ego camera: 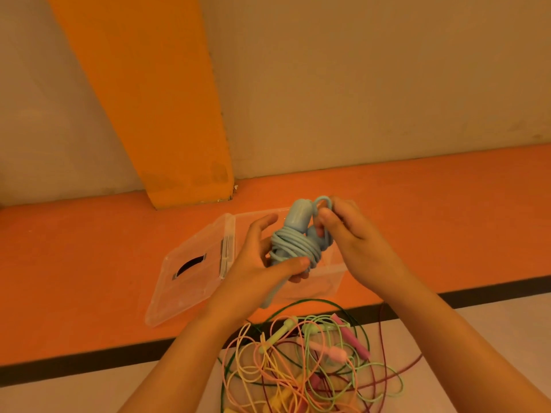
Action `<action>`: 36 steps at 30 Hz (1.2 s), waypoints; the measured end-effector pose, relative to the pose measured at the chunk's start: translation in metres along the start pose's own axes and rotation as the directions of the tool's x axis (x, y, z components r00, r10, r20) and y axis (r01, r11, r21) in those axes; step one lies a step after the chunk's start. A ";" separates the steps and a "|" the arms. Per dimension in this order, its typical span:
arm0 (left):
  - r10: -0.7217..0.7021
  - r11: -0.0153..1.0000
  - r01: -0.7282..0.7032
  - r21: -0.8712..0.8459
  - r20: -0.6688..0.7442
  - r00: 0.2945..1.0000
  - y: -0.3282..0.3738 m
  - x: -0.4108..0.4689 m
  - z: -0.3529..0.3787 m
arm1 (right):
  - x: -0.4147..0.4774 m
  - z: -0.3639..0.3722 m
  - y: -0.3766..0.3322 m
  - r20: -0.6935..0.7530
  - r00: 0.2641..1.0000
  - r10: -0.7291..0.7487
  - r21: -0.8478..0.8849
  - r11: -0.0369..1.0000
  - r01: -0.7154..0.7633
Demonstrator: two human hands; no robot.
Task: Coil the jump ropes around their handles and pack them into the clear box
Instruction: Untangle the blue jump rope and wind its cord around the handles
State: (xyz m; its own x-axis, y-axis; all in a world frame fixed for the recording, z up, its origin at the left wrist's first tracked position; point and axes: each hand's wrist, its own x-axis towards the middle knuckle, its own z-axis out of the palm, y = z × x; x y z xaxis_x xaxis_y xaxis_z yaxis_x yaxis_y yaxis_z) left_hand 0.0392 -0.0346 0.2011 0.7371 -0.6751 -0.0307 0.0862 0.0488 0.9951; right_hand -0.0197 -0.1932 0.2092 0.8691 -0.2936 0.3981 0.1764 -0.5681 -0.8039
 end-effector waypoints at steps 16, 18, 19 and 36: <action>0.187 0.976 -0.193 0.097 0.065 0.980 -0.006 -0.002 -0.005 | 0.002 0.004 0.000 -0.090 0.994 0.056 0.016 0.998 -0.054; 0.205 0.966 -0.209 0.151 0.039 0.978 -0.006 -0.003 -0.005 | 0.001 0.006 0.000 -0.094 0.995 0.026 -0.091 0.995 -0.035; 0.210 0.962 -0.211 0.171 0.028 0.977 -0.006 -0.004 -0.005 | 0.000 0.007 0.001 -0.084 0.996 0.007 -0.157 0.987 -0.020; 0.161 0.887 -0.139 0.440 -0.013 0.987 -0.005 -0.006 0.002 | -0.006 0.015 -0.002 0.013 0.999 0.043 -0.120 0.992 -0.042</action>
State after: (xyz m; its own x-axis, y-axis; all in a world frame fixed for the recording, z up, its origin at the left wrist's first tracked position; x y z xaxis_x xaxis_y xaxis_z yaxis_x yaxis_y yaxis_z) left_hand 0.0329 -0.0324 0.1963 0.7501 -0.6486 0.1292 -0.3214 -0.1869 0.9283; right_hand -0.0182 -0.1784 0.2020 0.8821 -0.3076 0.3568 0.0832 -0.6438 -0.7606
